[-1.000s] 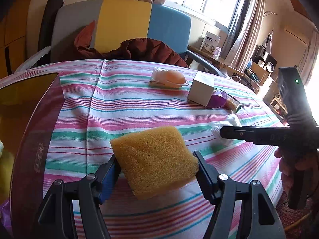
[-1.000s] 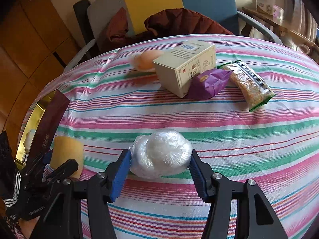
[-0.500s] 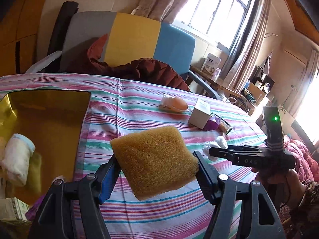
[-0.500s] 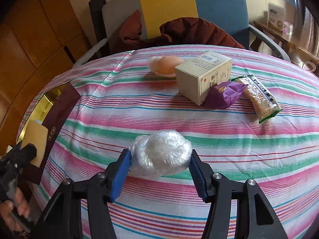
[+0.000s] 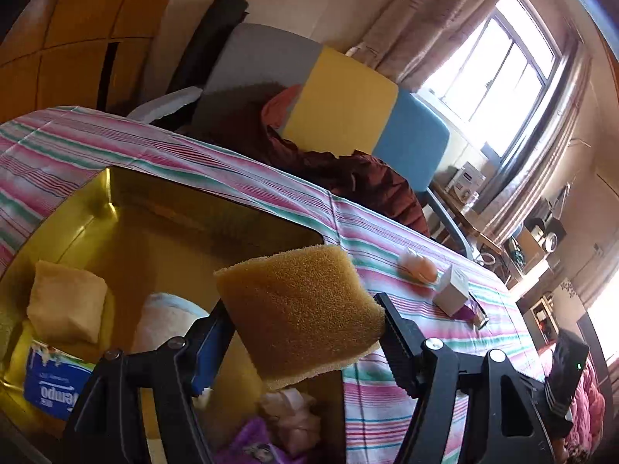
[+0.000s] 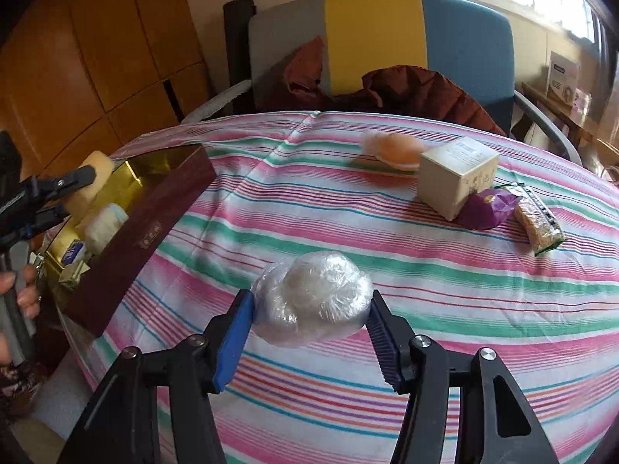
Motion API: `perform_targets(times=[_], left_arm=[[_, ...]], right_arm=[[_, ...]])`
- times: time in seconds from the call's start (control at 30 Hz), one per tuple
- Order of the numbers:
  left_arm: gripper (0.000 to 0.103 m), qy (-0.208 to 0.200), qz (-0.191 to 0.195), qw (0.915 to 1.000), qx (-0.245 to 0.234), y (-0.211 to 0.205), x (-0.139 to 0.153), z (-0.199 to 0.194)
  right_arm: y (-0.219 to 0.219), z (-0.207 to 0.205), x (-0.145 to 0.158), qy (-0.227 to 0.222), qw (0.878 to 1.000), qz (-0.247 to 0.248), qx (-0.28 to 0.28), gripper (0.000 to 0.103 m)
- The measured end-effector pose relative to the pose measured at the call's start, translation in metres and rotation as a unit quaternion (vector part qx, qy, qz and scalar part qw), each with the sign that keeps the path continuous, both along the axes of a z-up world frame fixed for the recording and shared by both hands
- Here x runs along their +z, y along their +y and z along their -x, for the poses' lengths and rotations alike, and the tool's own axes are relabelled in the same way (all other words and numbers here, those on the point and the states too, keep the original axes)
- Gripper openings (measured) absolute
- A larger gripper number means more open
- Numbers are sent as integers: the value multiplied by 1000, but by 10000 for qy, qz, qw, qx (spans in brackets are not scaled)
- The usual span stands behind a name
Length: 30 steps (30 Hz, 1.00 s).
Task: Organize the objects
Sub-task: 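Carry the sponge and white ball over the gold tray with both tools, then open left tool to drop the sponge while right tool releases the white ball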
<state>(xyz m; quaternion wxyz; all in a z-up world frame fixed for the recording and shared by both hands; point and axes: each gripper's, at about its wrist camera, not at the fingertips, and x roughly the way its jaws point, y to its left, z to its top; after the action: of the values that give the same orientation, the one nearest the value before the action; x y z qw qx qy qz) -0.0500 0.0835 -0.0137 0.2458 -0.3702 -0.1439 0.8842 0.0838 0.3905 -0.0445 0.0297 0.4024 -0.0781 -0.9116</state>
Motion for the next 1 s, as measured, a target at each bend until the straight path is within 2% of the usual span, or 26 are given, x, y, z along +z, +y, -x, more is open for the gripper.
perform_targets(times=[0.17,0.3,0.4,0.63,0.7,0.8,0.9,1.0], left_arm=[[71,-401,-17,9982,448,-34,-9,39],[71,-801,-195,9937,766,-61,-21,68],[71,-1061,-259,9891,992,-77,-29,88],[73,-1620,-359,9776,1292,-92,-52,126],[76,-1770,-277,9741,1380,-93,-58,131],[84,-1805,-287,9710,1541,-98,-63,128],[85,-1656,-446,9719,1611,-101,-64,121],[85,-1535,-386,9746,1585,-102,-62,115]], right_arm=[[-49,1,10,160,9994,119,266,59],[-80,9,18,250,9979,379,471,59],[-104,14,26,340,9963,380,698,59],[-140,16,31,442,9934,344,1004,60],[-144,16,28,390,9932,392,1029,60],[-146,17,26,343,9932,412,1036,60],[-145,17,25,334,9931,470,1024,60],[-144,19,23,316,9933,514,989,60]])
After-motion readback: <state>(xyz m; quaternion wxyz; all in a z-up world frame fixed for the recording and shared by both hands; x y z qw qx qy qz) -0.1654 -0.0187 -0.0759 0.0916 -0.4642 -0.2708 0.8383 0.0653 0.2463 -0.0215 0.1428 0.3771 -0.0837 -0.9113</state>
